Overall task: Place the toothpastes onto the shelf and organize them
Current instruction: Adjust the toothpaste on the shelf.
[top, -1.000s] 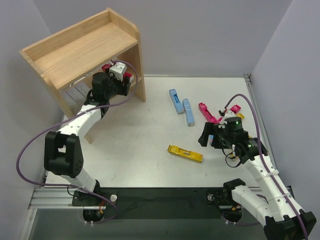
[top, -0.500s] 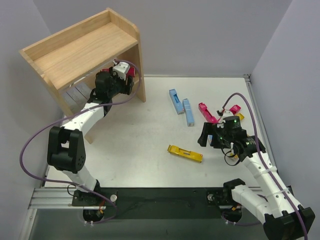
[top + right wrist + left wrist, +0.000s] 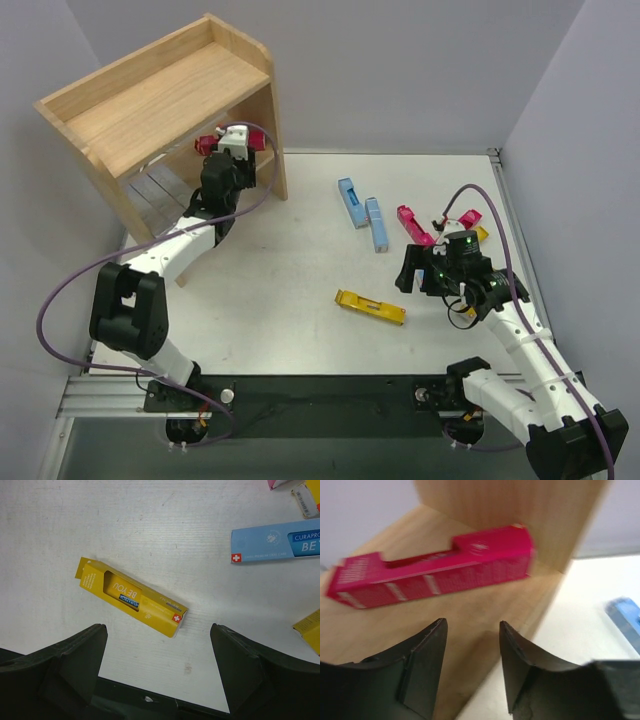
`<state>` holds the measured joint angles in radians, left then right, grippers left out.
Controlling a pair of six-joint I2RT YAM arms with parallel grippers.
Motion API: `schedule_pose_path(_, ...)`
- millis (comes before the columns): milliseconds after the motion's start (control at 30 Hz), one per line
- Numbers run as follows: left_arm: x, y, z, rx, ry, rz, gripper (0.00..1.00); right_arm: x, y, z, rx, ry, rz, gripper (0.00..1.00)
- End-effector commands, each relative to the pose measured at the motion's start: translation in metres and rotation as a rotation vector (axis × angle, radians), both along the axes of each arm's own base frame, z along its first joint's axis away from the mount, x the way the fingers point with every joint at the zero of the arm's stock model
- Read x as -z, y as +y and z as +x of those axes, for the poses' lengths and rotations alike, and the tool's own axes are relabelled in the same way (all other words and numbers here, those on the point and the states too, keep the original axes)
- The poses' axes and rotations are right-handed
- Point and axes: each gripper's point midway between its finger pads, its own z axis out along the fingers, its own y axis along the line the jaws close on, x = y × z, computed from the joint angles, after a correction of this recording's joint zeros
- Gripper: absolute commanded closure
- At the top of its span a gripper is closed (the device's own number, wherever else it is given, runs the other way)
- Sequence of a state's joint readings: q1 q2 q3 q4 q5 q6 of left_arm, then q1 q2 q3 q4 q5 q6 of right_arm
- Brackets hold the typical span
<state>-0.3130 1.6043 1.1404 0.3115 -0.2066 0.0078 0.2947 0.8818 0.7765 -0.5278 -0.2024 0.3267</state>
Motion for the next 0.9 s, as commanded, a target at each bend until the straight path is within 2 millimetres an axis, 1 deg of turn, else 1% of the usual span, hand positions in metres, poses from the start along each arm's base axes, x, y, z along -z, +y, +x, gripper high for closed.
schedule_pose_path(0, -0.052, 0.061, 0.010, -0.341, -0.192, -0.056, 0.47, -0.012, -0.001, 0.003, -0.009, -0.028, -0.003, 0.12)
schedule_pose_path(33, -0.054, 0.061, 0.010, -0.351, -0.202, -0.060, 0.48, -0.011, -0.001, 0.003, -0.009, -0.028, -0.003, 0.12)
schedule_pose_path(100, -0.063, 0.050, 0.009, -0.327, -0.242, -0.027, 0.51, -0.011, -0.002, 0.002, -0.008, -0.030, -0.006, 0.12)
schedule_pose_path(167, -0.065, 0.039, 0.008, -0.291, -0.260, 0.034, 0.51, -0.011, -0.003, 0.002, -0.006, -0.035, -0.009, 0.12)
schedule_pose_path(200, -0.066, 0.029, 0.007, -0.269, -0.269, 0.049, 0.51, -0.011, -0.004, 0.002, -0.007, -0.038, -0.014, 0.12)
schedule_pose_path(233, -0.064, 0.025, 0.007, -0.261, -0.266, 0.064, 0.50, -0.010, -0.005, 0.002, -0.004, -0.039, -0.017, 0.12)
schedule_pose_path(300, -0.062, 0.024, 0.006, -0.269, -0.260, 0.109, 0.51, -0.011, -0.005, 0.001, -0.007, -0.043, -0.020, 0.12)
schedule_pose_path(333, -0.062, 0.028, 0.006, -0.293, -0.257, 0.126, 0.51, -0.012, -0.005, 0.001, -0.009, -0.050, -0.020, 0.12)
schedule_pose_path(433, -0.063, 0.034, 0.005, -0.321, -0.243, 0.233, 0.51, -0.011, -0.006, 0.000, -0.008, -0.050, -0.021, 0.12)
schedule_pose_path(467, -0.062, 0.039, 0.004, -0.339, -0.229, 0.299, 0.51, -0.012, -0.006, 0.000, -0.008, -0.054, -0.023, 0.12)
schedule_pose_path(500, -0.060, 0.040, 0.003, -0.343, -0.212, 0.337, 0.51, -0.011, -0.006, 0.000, -0.007, -0.052, -0.022, 0.12)
schedule_pose_path(567, -0.062, 0.040, 0.002, -0.335, -0.192, 0.420, 0.52, -0.010, -0.008, 0.000, -0.003, -0.055, -0.028, 0.12)
schedule_pose_path(600, -0.055, 0.041, 0.001, -0.320, -0.149, 0.465, 0.52, -0.010, -0.008, 0.000, -0.003, -0.056, -0.030, 0.12)
schedule_pose_path(667, -0.055, 0.042, 0.000, -0.309, -0.122, 0.529, 0.52, -0.010, -0.009, -0.001, -0.001, -0.058, -0.032, 0.12)
schedule_pose_path(700, -0.048, 0.042, -0.001, -0.289, -0.086, 0.573, 0.52, -0.009, -0.009, -0.001, -0.001, -0.057, -0.032, 0.12)
schedule_pose_path(767, -0.046, 0.043, 0.002, -0.266, -0.050, 0.650, 0.52, -0.008, -0.009, -0.002, -0.001, -0.052, -0.034, 0.12)
schedule_pose_path(800, -0.036, 0.042, 0.002, -0.237, -0.002, 0.696, 0.52, -0.007, -0.009, -0.002, -0.003, -0.050, -0.032, 0.12)
schedule_pose_path(833, -0.035, 0.043, 0.003, -0.225, 0.017, 0.741, 0.52, -0.007, -0.009, -0.002, -0.002, -0.047, -0.032, 0.12)
schedule_pose_path(867, -0.028, 0.041, 0.006, -0.211, 0.044, 0.776, 0.52, -0.007, -0.008, -0.002, -0.003, -0.047, -0.031, 0.12)
